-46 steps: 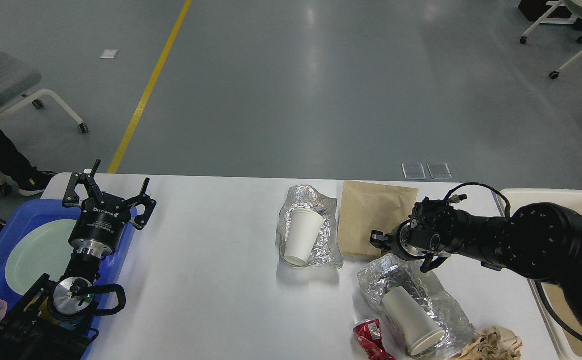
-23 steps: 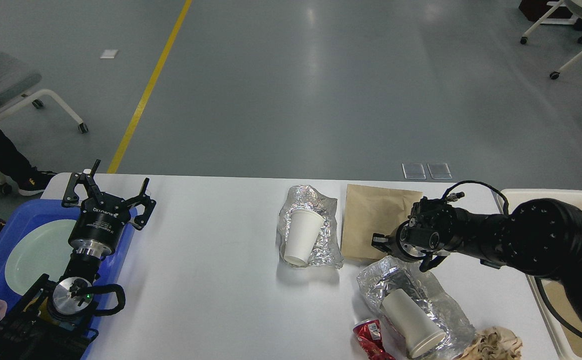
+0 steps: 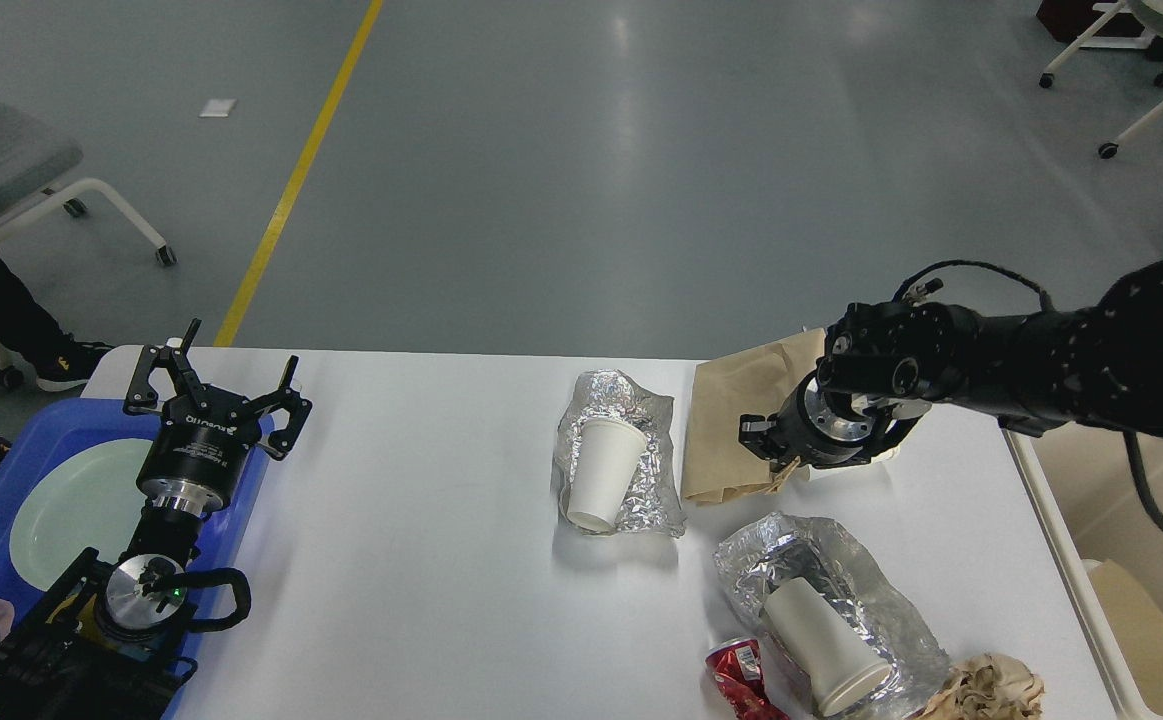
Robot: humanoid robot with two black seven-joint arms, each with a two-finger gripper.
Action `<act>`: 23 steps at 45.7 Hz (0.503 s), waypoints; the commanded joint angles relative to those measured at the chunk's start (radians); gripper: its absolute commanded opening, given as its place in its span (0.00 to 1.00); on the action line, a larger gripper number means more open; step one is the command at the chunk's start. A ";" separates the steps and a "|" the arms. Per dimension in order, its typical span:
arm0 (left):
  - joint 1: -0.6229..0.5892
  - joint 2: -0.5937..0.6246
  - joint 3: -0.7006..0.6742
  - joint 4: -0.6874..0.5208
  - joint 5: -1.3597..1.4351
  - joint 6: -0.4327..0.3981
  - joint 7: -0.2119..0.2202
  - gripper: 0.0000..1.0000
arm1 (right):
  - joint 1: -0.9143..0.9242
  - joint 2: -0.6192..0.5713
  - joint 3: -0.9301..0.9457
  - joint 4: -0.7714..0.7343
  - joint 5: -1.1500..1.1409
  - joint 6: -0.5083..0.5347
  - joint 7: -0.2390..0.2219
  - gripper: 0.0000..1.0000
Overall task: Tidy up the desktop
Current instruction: 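Lift the brown paper sheet and carry it into the white bin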
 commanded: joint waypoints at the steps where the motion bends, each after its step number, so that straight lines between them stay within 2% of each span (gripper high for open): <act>1: 0.000 0.000 0.000 0.000 0.000 0.000 0.000 0.99 | 0.172 -0.049 -0.061 0.089 0.011 0.151 0.008 0.00; 7: 0.000 0.000 -0.001 0.000 -0.002 0.000 0.000 0.99 | 0.349 -0.063 -0.162 0.227 0.017 0.231 0.011 0.00; 17: 0.000 0.002 -0.001 0.000 0.000 0.000 0.000 0.99 | 0.669 -0.197 -0.240 0.596 0.014 0.234 0.013 0.00; 23: 0.000 0.000 -0.001 0.000 0.000 0.000 0.000 0.99 | 0.823 -0.247 -0.285 0.716 0.014 0.234 0.011 0.00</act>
